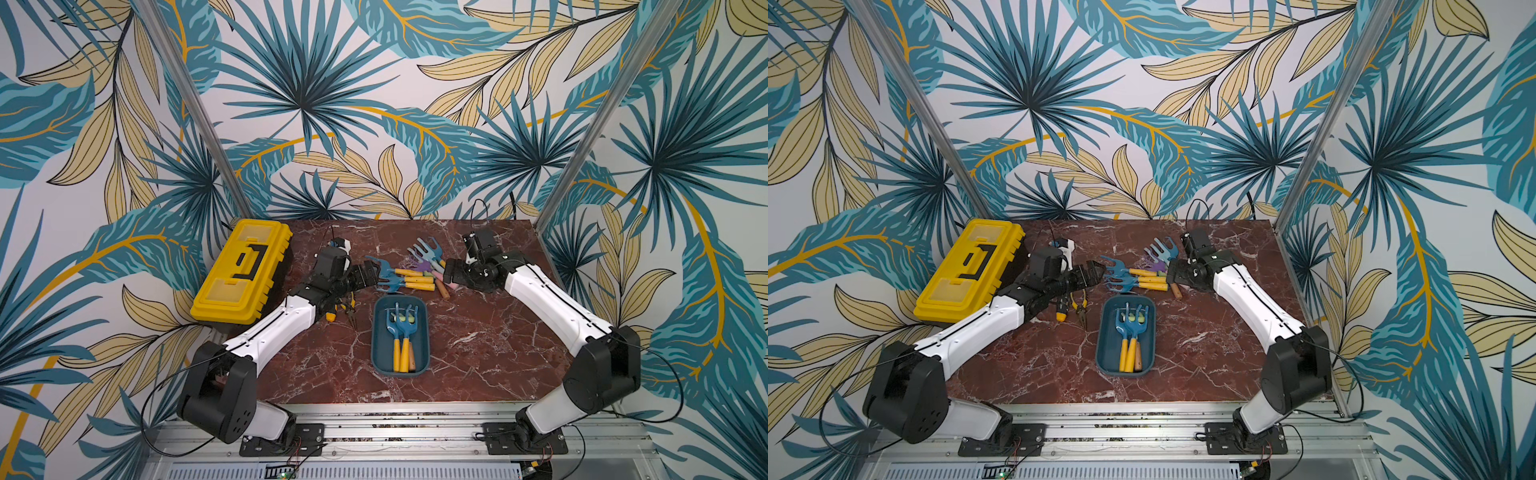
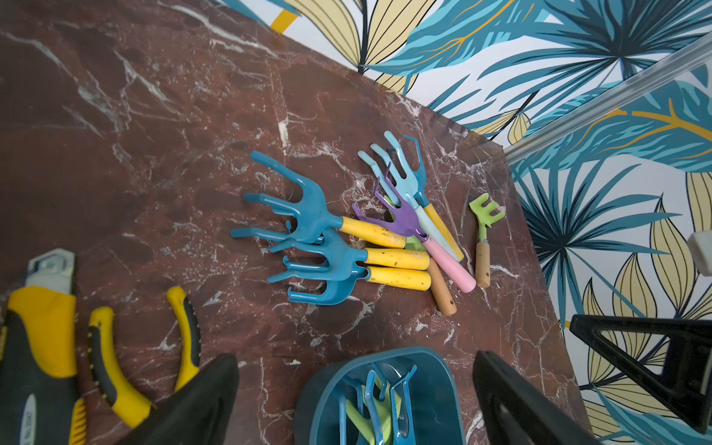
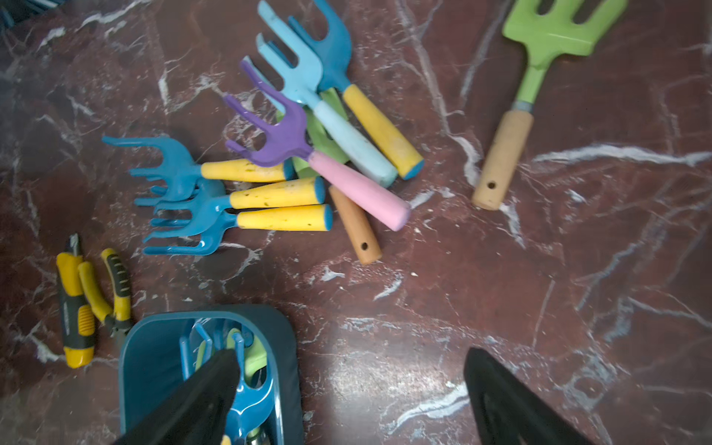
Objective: Put the rake into the storage box
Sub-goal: Adjust the rake at the center of the board.
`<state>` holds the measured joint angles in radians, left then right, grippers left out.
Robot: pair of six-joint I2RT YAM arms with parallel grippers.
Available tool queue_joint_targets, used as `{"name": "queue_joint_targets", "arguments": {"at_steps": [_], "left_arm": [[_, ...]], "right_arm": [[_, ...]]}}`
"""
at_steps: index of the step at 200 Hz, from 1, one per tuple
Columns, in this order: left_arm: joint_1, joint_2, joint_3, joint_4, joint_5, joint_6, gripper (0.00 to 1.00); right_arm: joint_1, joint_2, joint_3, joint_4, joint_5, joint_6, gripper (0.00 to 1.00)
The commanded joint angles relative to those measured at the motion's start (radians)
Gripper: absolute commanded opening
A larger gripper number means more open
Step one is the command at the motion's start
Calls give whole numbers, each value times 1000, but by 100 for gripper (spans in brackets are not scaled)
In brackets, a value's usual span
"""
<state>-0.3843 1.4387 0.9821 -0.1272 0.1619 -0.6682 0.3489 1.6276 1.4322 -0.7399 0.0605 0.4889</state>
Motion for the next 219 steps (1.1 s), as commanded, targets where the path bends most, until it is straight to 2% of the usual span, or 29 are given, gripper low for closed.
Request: {"name": "queue_joint_targets", "arguments": {"at_steps": [1,25,37,57,90,127,155,183,219], "left_arm": [[8,-17,29,-105,31,-77,100],[8,1,6,-119,133,-172,100],[9,14,-34,-67,180,-224,100],[8,48,-80,12,187,-270,100],[15,191,-55,123,261,-334,100],[19,365,3,253,307,-412,100],[17,459,61,285,310,-434,100],[19,521,163,230,279,-406,100],[19,634,336,155,248,-381,100]], "right_arm": [[4,82,76,-7,-114,-83,91],[4,208,188,-28,-226,-117,84],[5,267,236,-29,-270,-126,82],[5,354,319,-30,-318,-131,78],[5,479,434,-45,-412,-122,76],[5,568,485,-45,-414,-112,75],[5,616,490,-47,-404,-112,75],[4,626,454,-46,-381,-104,75],[15,569,315,29,-393,-76,75]]}}
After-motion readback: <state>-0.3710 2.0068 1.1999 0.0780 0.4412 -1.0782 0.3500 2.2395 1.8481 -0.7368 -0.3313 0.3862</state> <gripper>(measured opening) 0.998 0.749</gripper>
